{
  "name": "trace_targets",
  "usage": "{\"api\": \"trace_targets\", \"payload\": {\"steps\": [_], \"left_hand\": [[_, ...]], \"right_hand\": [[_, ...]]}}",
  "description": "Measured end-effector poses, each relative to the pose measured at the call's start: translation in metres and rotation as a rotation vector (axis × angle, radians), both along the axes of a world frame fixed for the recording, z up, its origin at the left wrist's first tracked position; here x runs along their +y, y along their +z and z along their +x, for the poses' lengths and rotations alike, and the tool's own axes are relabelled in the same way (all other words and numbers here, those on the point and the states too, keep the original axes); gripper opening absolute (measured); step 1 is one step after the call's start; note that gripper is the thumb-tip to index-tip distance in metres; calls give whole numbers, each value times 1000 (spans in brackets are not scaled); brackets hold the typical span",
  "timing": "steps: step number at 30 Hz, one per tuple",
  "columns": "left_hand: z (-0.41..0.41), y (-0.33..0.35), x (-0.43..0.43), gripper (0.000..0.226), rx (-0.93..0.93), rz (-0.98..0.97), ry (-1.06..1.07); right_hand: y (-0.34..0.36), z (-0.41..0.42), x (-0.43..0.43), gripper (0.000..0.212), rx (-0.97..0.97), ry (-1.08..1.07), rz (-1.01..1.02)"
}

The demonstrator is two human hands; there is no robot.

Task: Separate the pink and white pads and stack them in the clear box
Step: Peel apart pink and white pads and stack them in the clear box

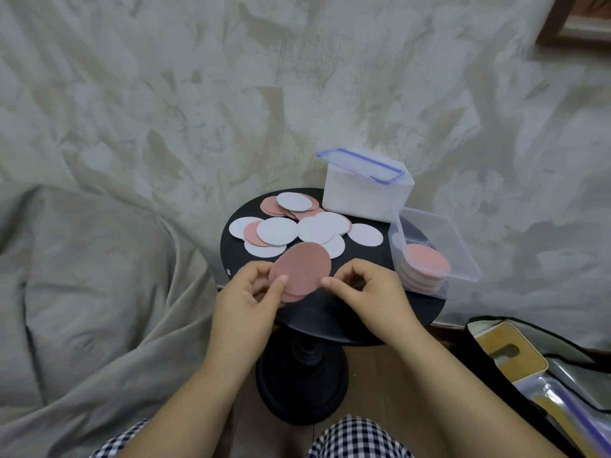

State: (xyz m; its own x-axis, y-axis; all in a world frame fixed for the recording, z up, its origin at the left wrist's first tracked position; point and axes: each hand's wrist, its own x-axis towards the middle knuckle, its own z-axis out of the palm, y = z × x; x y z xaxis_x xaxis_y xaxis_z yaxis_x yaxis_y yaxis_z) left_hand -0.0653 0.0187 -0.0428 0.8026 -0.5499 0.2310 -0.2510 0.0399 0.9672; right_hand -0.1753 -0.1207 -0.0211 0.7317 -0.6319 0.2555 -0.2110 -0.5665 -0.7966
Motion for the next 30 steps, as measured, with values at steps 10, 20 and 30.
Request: {"api": "trace_targets", "payload": {"steps": [10, 20, 30], "left_hand": [[20, -13, -15, 5, -269, 119, 223], [18, -12, -14, 7, -295, 120, 186], [12, -9, -5, 7, -58, 82, -69]], "right_hand": [[-7, 26, -32, 60, 531, 132, -436], [-18, -32, -13, 67, 294, 162, -420], [-37, -42, 2, 32, 19, 179, -475]]}}
